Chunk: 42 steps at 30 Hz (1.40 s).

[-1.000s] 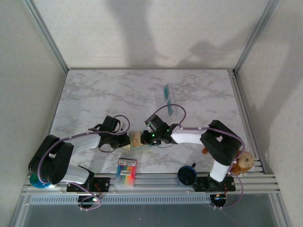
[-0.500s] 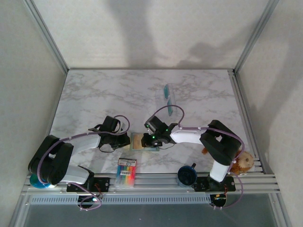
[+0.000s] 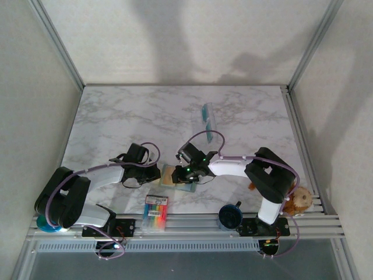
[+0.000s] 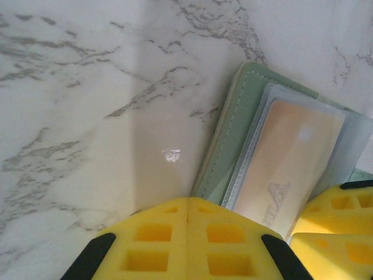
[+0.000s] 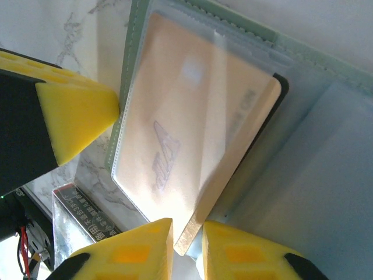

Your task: Put the credit cards into the card holder

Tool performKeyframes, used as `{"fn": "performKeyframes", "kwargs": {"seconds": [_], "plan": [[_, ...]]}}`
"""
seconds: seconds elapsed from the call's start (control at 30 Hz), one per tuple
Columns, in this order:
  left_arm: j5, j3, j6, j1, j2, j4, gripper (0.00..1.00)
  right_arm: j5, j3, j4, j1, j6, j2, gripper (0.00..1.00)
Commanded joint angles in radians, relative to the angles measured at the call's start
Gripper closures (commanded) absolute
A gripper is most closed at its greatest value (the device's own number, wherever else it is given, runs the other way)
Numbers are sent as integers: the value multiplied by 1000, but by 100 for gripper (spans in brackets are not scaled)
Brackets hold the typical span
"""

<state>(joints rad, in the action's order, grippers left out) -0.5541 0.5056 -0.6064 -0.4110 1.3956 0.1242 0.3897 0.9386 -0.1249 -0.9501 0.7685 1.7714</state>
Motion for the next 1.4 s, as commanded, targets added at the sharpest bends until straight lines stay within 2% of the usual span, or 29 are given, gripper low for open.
{"fn": "performKeyframes", "kwargs": {"seconds": [0.0,0.13,0.5,0.67,1.07,1.37], "plan": [[8,-4,-2,-12,-23,18,96,16,17,-45,-14,-19,-6,81],[-4,-19,-5,-14,-26,10,96,32,11,-44,-12,-26,0,74],[-36,-27,-31,-43,-43,-9,96,115,12,88,-12,38,51,74],[-22,-39,-40,-48,-74,-3,96,100,31,53,-13,24,52,71],[136,24,-16,-35,-156,98,89,-76,16,-220,-9,-79,-123,54],[247,87,-3,-34,-153,112,80,-368,-19,-435,-7,-65,-225,51]]}}
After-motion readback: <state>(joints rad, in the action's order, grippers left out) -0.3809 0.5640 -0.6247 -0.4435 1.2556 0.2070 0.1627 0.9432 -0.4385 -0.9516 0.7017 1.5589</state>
